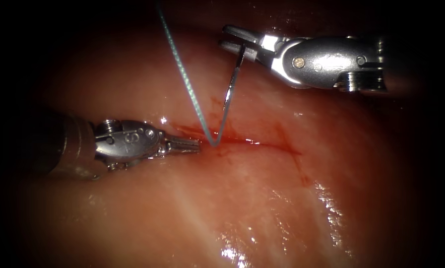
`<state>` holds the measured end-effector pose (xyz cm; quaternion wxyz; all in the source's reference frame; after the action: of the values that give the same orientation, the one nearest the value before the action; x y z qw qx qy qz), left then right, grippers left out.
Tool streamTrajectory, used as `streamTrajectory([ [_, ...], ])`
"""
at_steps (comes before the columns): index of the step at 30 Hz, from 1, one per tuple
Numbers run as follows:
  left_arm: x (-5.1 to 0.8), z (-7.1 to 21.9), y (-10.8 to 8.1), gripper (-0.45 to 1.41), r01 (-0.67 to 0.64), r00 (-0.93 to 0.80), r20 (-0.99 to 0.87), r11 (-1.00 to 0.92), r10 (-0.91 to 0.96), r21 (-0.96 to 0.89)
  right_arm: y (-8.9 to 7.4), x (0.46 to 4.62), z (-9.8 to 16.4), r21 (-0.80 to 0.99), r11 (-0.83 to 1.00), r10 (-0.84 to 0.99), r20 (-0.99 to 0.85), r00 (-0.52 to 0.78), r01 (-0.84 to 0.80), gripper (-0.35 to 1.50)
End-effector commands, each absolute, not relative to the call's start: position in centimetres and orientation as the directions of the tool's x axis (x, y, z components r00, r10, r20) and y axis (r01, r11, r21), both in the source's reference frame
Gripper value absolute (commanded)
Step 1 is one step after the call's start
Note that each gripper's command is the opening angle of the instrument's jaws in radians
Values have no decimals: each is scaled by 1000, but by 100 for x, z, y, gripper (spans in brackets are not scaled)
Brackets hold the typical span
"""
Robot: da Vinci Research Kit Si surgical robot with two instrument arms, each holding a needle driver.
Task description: Wound Closure
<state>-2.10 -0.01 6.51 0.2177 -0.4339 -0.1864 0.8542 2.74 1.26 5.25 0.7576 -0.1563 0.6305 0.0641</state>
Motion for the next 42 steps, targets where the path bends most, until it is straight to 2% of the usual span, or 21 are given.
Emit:
streamTrajectory([
  [1, -211, 655, -8, -25, -206, -528, -660, -834, 535, -512, 125, 283, 531, -122, 946, -67, -980, 186, -300, -35],
  [7, -209, 654, -7, -23, -206, -528, -660, -834, 534, -511, 121, 296, 534, -71, 956, -19, -983, 182, -285, -35],
  [16, -210, 654, -7, -23, -204, -528, -661, -835, 534, -511, 117, 318, 540, -324, 924, -271, -929, 251, -202, -35],
  [25, -209, 655, -7, -23, -209, -526, -655, -829, 543, -519, 99, 343, 546, -477, 872, -436, -859, 271, -109, -35],
  [42, -208, 656, -7, -25, -209, -525, -653, -826, 546, -523, 93, 340, 543, -554, 831, -521, -805, 285, -46, -35],
])
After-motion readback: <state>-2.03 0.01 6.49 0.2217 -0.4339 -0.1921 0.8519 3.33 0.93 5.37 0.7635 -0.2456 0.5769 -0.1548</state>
